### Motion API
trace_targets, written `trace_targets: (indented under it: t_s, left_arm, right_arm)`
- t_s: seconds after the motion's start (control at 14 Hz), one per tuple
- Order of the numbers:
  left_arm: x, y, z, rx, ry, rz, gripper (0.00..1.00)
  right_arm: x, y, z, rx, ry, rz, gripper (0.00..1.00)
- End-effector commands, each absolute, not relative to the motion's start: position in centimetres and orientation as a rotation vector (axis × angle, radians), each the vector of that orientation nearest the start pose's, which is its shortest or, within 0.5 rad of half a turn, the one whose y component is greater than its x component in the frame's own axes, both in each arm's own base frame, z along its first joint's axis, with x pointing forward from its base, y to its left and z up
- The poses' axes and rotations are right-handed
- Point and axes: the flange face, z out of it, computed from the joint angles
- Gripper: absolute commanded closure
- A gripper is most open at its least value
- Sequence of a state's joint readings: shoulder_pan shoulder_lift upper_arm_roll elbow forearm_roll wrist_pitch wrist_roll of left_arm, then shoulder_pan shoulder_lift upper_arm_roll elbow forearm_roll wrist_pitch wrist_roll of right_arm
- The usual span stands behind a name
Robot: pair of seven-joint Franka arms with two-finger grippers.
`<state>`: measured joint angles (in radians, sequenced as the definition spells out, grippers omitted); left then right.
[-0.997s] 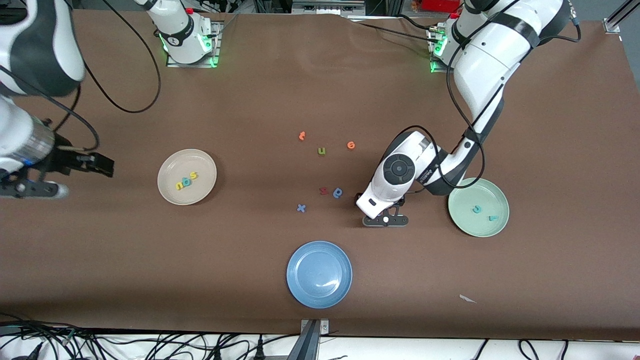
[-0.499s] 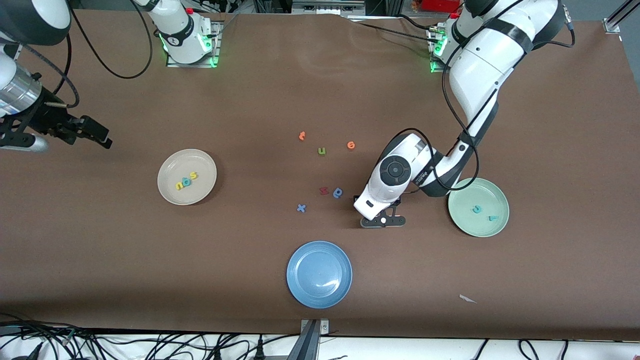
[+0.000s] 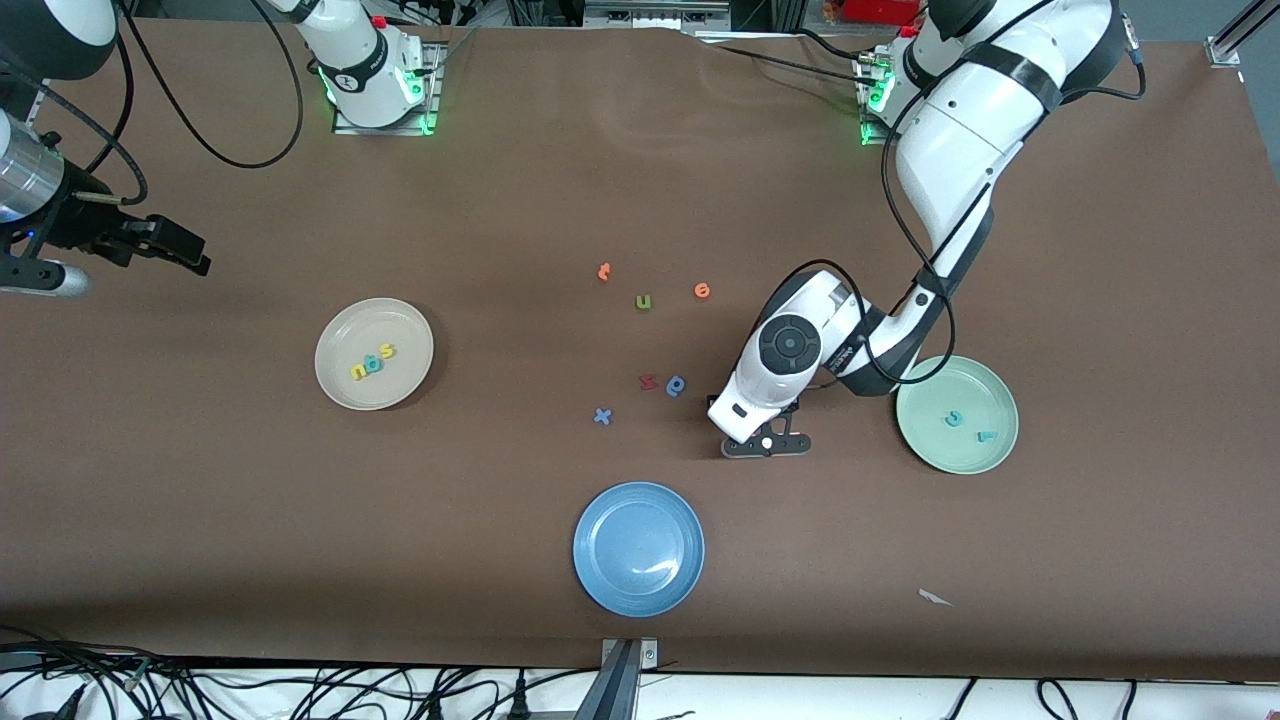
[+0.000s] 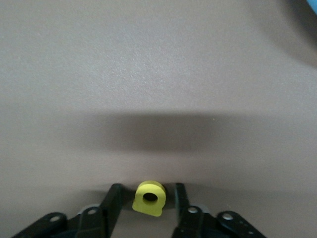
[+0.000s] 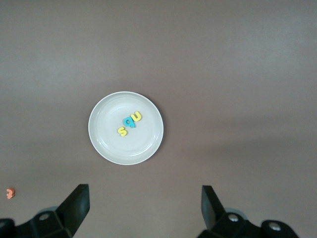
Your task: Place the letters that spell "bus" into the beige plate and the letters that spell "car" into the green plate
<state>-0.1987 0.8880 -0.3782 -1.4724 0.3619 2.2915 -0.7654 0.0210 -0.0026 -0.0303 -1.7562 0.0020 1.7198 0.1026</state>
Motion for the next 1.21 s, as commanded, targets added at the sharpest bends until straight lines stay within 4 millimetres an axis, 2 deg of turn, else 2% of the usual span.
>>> trace_targets:
  t_s: [0.0, 0.14, 0.5, 0.71, 0.93, 1.14]
  left_arm:
    - [63.3, -34.7, 17.0, -3.159, -0.138, 0.004, 0.54]
    - [63.2, -34.8, 16.9, -3.158, -0.136, 0.005, 0.57]
    - [62.9, -35.2, 16.9, -3.155, -0.159, 0.004, 0.83]
    - [63.0, -35.2, 17.2, -3.155, -0.155, -0.004, 0.88]
    - [64.9, -32.5, 19.8, -3.15, -0.137, -0.041, 0.92]
    - [67.4, -25.7, 22.8, -3.113, -0.018, 0.025, 0.93]
  right_arm:
    - [56.2, -0.6, 55.4, -3.143, 0.187, 0.072, 0.0]
    - [56.2, -0.5, 55.4, -3.144, 0.185, 0.074, 0.0]
    - [56.2, -0.7, 55.3, -3.147, 0.189, 0.069, 0.0]
    - [56.3, -0.6, 55.4, -3.145, 0.187, 0.05, 0.0]
    - [56.3, -0.6, 55.5, -3.147, 0.186, 0.048, 0.0]
    - [56.3, -0.5, 55.5, -3.145, 0.184, 0.048, 0.0]
